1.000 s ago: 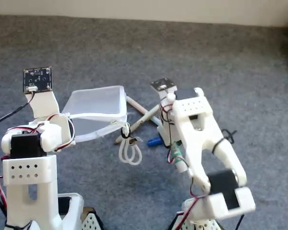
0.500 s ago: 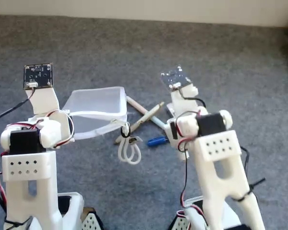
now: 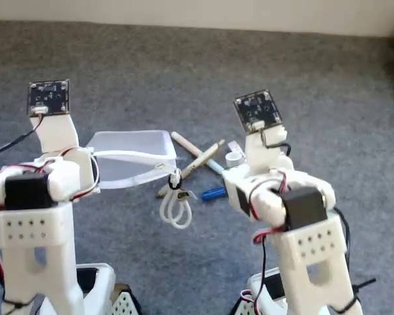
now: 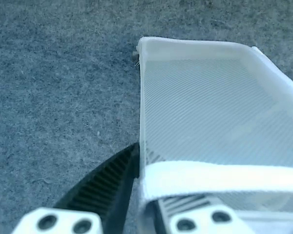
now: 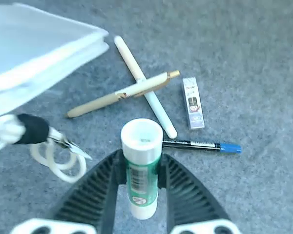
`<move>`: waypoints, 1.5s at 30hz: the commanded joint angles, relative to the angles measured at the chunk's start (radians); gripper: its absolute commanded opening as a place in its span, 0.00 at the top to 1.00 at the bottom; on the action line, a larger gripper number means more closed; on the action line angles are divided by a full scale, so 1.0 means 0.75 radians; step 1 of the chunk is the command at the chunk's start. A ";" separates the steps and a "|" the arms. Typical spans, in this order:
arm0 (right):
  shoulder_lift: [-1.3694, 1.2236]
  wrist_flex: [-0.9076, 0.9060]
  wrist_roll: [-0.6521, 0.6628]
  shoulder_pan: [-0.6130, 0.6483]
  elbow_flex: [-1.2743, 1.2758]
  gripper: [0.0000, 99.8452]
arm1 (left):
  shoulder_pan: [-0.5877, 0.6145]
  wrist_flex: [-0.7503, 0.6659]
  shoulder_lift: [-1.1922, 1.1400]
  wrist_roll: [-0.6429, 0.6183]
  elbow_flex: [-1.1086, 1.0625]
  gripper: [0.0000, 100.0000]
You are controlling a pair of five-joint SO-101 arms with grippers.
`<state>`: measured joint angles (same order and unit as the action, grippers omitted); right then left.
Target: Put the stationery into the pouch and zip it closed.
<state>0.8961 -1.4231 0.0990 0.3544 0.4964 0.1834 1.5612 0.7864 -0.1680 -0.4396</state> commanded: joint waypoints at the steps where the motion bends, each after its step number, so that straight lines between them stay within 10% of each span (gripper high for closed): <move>1: 0.122 0.017 -0.018 0.046 -0.026 0.99 | -0.026 0.016 -0.173 0.012 0.134 0.99; 13: 0.394 0.363 -0.020 0.085 -0.017 0.99 | -0.026 0.070 -0.357 0.004 0.341 0.99; 30: 0.443 0.883 -0.014 0.605 -0.007 0.99 | -0.028 0.090 -0.357 -0.025 0.357 0.99; 45: 0.447 1.634 -0.010 0.650 0.588 0.99 | -0.028 0.090 -0.357 -0.025 0.357 0.99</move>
<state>1.2229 -0.2984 0.0928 0.8316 0.9183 0.1834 1.6226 0.5194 -0.1772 -0.2064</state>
